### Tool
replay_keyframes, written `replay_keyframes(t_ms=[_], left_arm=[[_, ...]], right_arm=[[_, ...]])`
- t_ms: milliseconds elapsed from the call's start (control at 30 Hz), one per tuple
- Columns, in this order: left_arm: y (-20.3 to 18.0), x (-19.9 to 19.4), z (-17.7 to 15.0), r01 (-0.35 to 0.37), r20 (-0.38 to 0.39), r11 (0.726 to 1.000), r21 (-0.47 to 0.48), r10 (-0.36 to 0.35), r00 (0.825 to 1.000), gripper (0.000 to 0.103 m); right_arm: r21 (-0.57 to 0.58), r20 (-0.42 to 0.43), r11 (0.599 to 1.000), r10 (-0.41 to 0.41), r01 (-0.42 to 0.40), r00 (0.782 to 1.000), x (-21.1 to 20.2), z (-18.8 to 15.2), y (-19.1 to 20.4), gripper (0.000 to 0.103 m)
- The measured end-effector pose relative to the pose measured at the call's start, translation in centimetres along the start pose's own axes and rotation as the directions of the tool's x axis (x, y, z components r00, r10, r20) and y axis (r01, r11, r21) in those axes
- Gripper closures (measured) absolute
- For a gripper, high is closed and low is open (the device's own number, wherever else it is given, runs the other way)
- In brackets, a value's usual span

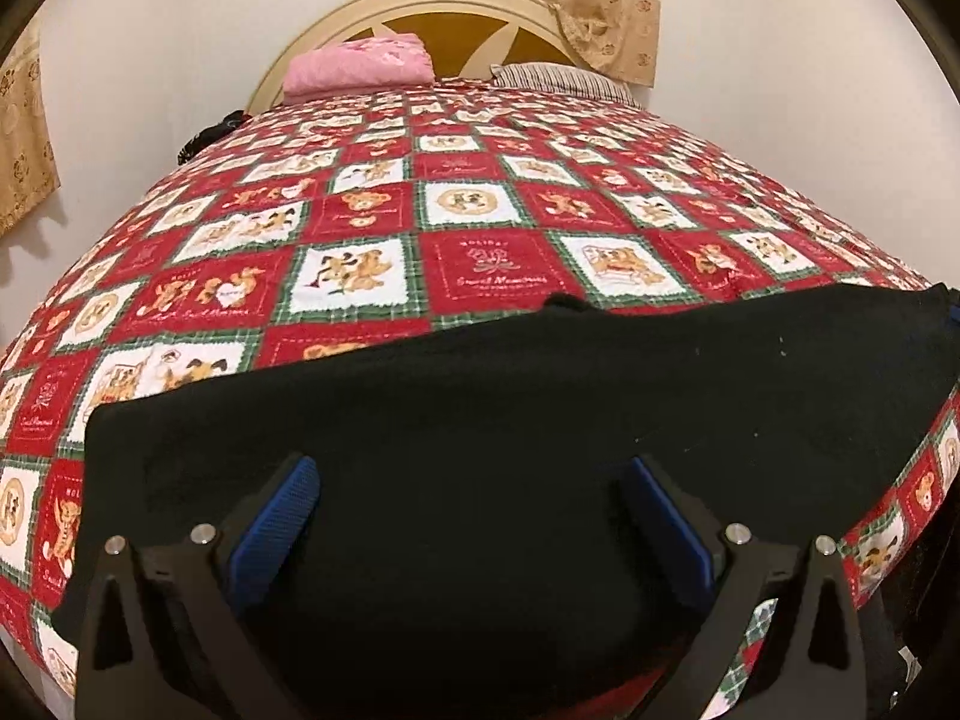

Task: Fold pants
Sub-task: 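Grasp the pants end with the right gripper and lift it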

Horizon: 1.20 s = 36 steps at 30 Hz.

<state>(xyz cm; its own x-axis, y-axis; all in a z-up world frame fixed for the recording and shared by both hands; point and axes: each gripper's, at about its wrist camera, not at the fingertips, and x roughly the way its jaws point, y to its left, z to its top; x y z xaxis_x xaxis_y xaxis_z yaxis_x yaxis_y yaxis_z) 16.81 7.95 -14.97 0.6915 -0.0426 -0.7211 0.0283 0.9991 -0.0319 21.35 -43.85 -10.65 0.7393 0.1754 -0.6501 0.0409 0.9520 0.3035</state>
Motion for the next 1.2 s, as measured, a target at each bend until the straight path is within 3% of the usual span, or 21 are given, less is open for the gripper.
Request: replay_keyframes(t_ms=[100, 200, 267, 367, 533, 667, 767, 867, 1000, 1067, 1200], left_arm=[[0.4, 0.9, -0.3, -0.02, -0.019, 1.0, -0.001, 0.02, 1.0, 0.0], [0.4, 1.0, -0.3, -0.012, -0.021, 1.0, -0.009, 0.012, 1.0, 0.0], [0.3, 1.0, -0.2, -0.019, -0.03, 1.0, 0.0, 0.019, 0.999, 0.0], [0.0, 0.7, -0.2, -0.015, -0.039, 1.0, 0.013, 0.016, 0.999, 0.0], [0.1, 0.6, -0.4, -0.008, -0.038, 1.0, 0.008, 0.008, 0.999, 0.0], [0.1, 0.7, -0.3, -0.011, -0.035, 1.0, -0.003, 0.011, 0.999, 0.0], [0.1, 0.6, -0.4, -0.013, -0.033, 1.0, -0.005, 0.013, 0.999, 0.0], [0.2, 0.6, -0.4, -0.017, -0.034, 1.0, -0.004, 0.017, 0.999, 0.0], [0.7, 0.6, -0.5, -0.021, -0.034, 1.0, -0.014, 0.021, 0.999, 0.0], [0.7, 0.6, -0.5, -0.021, -0.034, 1.0, -0.013, 0.021, 0.999, 0.0], [0.7, 0.7, -0.4, -0.023, -0.035, 1.0, -0.015, 0.022, 0.999, 0.0]], right_arm=[[0.044, 0.021, 0.997, -0.062, 0.061, 0.998, 0.3, 2.0, -4.0, 0.054], [0.062, -0.024, 0.994, -0.088, 0.089, 0.996, 1.6, 2.3, -6.5, 0.054], [0.115, -0.022, 0.993, -0.027, 0.029, 0.999, 2.2, 2.4, -8.6, 0.054], [0.135, 0.006, 0.991, 0.017, -0.018, 1.0, 1.0, 2.7, -9.2, 0.054], [0.152, 0.07, 0.988, -0.046, 0.035, 0.996, -2.8, 2.4, -10.7, 0.054], [0.164, 0.018, 0.981, -0.107, 0.103, 0.994, -3.8, 1.5, -12.6, 0.054], [0.171, -0.051, 0.981, -0.079, 0.087, 0.996, -2.9, 0.8, -13.2, 0.054], [0.162, -0.047, 0.983, -0.081, 0.087, 0.996, -2.5, 0.5, -12.8, 0.054], [0.167, -0.047, 0.986, -0.013, 0.021, 0.999, -2.3, 0.1, -12.3, 0.055], [0.156, -0.043, 0.987, -0.02, 0.027, 0.999, -2.0, 0.1, -12.2, 0.057], [0.188, -0.039, 0.982, 0.002, 0.006, 0.999, -1.6, 0.2, -12.9, 0.082]])
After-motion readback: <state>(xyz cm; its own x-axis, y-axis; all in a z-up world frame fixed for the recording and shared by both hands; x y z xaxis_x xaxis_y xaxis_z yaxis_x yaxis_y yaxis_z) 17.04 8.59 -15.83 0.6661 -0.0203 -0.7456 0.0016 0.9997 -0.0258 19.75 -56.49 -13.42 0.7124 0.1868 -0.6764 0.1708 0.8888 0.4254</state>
